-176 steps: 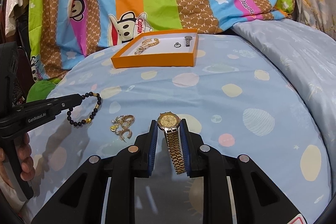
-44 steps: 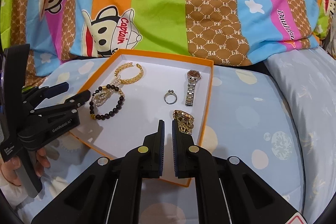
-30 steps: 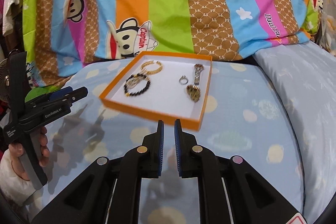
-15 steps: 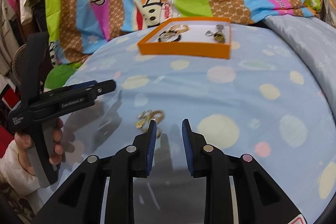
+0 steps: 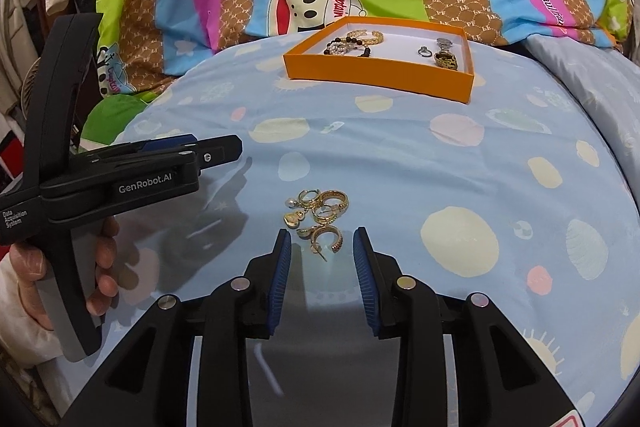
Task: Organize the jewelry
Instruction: 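Grasp gold hoop earrings with the left tool while the right tool grasps a gold hoop earring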
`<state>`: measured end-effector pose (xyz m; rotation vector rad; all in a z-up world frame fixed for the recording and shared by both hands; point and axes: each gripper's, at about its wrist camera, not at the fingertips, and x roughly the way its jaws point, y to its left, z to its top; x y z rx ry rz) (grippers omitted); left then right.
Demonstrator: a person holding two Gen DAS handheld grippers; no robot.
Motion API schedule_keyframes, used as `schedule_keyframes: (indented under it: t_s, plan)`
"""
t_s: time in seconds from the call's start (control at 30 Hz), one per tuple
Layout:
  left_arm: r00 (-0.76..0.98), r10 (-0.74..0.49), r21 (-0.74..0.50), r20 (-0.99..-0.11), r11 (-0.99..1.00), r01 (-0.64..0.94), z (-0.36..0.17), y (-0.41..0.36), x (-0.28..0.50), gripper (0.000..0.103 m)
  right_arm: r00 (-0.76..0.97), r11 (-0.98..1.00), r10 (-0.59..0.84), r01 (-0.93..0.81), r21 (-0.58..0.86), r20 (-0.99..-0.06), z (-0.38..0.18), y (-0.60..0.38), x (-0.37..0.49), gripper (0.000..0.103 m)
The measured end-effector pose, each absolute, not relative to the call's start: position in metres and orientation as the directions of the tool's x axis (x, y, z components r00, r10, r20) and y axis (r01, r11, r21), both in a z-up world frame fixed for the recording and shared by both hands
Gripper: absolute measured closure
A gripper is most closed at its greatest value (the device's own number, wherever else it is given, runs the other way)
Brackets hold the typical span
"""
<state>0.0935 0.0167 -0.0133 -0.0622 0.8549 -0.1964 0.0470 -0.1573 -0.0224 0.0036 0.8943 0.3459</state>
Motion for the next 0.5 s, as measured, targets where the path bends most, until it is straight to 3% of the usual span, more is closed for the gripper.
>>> schedule_keyframes:
  t_s: [0.27, 0.5]
  plan:
    - [0.636, -0.202, -0.127, -0.745, 0.979, 0.162, -0.014, 0.013, 0.093, 0.043, 0.566, 0.953, 0.267, -0.277, 0.125, -0.78, -0.026, -0.155, 0.05, 0.088]
    - [0.625, -0.232, -0.128, -0.746, 0.97, 0.208, -0.013, 0.004, 0.089, 0.038, 0.578, 0.957, 0.265, -0.254, 0.139, -0.772, -0.025, -0.162, 0.049, 0.088]
